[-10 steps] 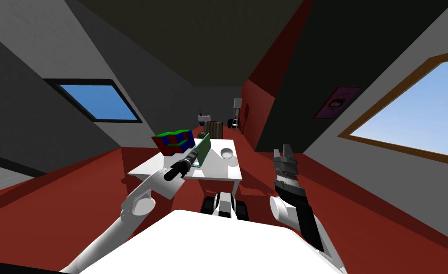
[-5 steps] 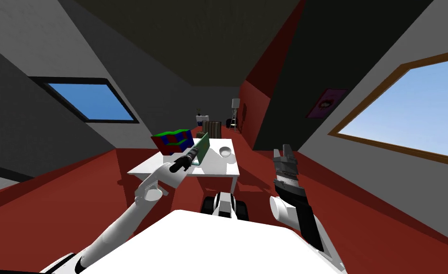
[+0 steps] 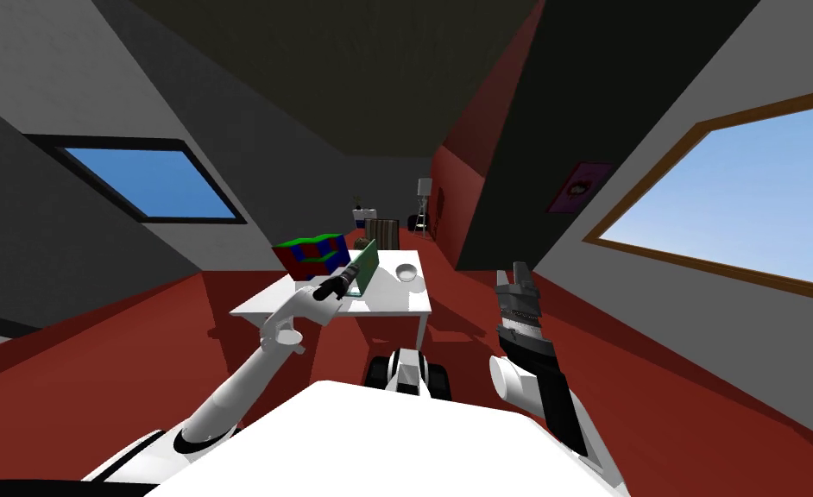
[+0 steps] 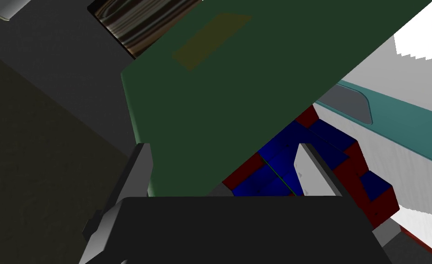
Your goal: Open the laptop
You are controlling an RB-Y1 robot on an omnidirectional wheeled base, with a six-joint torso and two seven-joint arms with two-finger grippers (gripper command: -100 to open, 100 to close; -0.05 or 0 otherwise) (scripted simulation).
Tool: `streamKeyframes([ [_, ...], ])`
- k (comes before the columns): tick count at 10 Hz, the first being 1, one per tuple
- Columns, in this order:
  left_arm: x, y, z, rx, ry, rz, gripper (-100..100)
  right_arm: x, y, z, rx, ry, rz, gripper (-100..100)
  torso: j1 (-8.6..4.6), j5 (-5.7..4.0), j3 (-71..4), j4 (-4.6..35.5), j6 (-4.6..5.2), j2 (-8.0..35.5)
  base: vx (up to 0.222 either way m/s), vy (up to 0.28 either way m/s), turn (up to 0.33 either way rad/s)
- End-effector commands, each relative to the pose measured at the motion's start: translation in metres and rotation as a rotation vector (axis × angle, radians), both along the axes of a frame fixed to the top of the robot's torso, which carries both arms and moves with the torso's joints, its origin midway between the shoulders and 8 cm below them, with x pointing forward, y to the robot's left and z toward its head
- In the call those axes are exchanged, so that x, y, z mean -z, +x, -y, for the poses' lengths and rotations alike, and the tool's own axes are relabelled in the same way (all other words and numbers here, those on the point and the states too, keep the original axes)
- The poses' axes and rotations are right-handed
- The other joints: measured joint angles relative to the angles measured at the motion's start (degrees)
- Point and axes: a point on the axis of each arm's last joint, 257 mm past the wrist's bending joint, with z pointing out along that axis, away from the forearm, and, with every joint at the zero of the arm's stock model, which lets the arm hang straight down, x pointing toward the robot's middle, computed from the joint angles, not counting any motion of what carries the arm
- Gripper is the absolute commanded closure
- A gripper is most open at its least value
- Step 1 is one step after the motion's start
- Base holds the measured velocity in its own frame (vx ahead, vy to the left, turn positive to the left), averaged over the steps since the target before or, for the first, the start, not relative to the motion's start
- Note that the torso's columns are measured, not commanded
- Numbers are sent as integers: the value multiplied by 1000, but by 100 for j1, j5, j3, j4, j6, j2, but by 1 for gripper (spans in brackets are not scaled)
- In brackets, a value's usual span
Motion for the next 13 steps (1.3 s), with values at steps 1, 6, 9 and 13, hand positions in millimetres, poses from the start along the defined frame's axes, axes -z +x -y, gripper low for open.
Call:
streamKeyframes([
  [1,14,6,-13,-22,5,-28,-100,0,0,0,0,0,0,0,3,1,-5,-3,-1,-8,-24,-10,13],
  [6,-6,48,-35,-32,15,17,-100,0,0,0,0,0,0,0,5,2,-1,-1,4,1,-87,-18,-69],
  [9,-5,64,-51,-50,13,14,-100,0,0,0,0,0,0,0,8,3,-21,-11,0,-34,-36,-19,-40],
  [13,-8,86,-67,-70,4,18,-100,0,0,0,0,0,0,0,2,1,-4,-1,4,-3,-78,-21,-51],
])
